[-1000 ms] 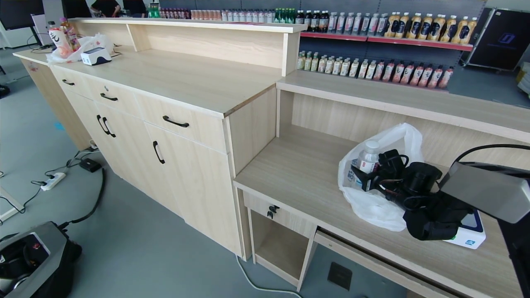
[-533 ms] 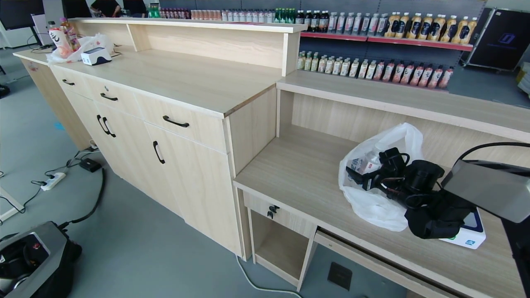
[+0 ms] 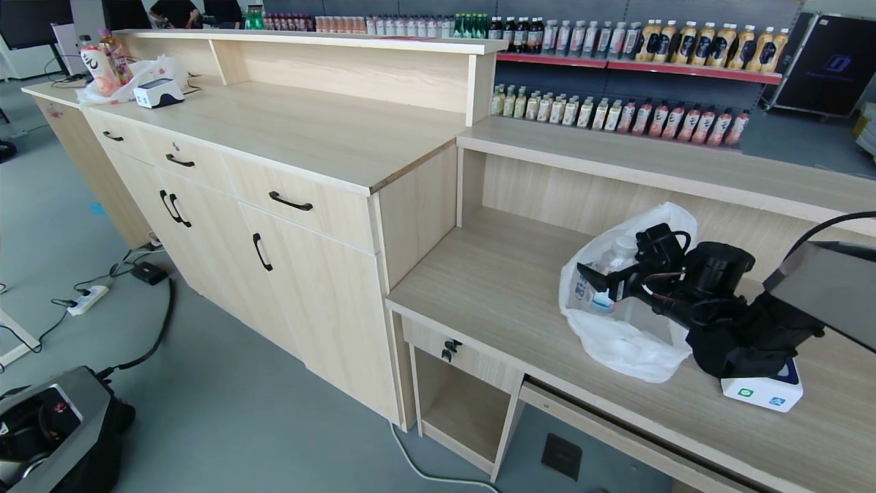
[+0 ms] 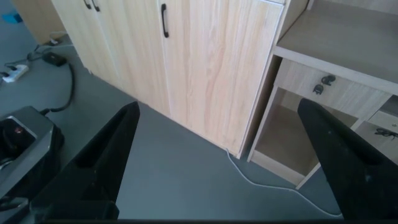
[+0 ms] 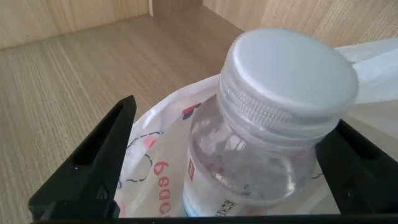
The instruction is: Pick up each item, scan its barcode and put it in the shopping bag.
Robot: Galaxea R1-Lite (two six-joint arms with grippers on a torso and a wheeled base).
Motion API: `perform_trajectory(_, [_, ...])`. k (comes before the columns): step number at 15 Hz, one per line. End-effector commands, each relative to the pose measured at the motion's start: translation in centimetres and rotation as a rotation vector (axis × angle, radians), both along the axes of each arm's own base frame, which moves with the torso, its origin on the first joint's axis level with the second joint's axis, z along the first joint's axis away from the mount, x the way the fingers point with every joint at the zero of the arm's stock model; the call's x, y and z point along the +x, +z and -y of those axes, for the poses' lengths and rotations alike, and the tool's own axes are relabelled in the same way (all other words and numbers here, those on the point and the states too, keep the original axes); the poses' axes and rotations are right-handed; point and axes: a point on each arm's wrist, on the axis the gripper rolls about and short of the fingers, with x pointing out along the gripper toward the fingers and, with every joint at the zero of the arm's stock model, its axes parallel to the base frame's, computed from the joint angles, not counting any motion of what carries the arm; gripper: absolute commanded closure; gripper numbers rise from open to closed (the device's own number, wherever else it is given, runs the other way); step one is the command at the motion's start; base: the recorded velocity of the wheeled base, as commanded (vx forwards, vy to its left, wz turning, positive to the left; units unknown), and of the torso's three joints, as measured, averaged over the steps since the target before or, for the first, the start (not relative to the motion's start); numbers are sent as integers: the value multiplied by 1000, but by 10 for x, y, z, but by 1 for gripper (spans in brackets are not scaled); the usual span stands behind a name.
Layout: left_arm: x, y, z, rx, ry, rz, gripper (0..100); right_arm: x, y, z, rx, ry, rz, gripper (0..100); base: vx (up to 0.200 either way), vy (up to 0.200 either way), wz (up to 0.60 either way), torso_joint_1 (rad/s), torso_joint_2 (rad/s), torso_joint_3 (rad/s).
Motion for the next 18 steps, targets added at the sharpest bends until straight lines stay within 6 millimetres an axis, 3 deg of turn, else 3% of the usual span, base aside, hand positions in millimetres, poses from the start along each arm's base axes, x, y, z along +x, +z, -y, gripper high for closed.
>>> perform_trajectory(1, [0,0,0,0,0,0,0,-46,70,1,-75,-3,54,0,0,0,0,0,0,0])
perform_trajectory(3, [0,0,0,0,0,0,0,-87,103,4,-150,-20,107,0,0,0,0,0,0,0])
perform_trajectory(6, [0,0,0,1,0,0,0,-140,154,0,-159,-19,255,0,0,0,-600,1,2,2])
perform_trajectory(9, [0,0,0,0,0,0,0,-173,208,14,-157,-98,353,0,0,0,-600,10,2,1])
perform_trajectory(12, [0,0,0,0,0,0,0,-188,243,45,-90,-315,216,0,0,0,-600,-4,-2,4])
perform_trajectory(13, [0,0,0,0,0,0,0,-190,241,56,-56,-393,135,0,0,0,-600,7,2,2])
perform_trajectory(15, [0,0,0,0,0,0,0,-189,221,87,-32,-536,-4,0,0,0,-600,2,0,2])
perform_trajectory(18, [0,0,0,0,0,0,0,-186,162,129,-22,-673,-180,0,0,0,-200,1,1,2])
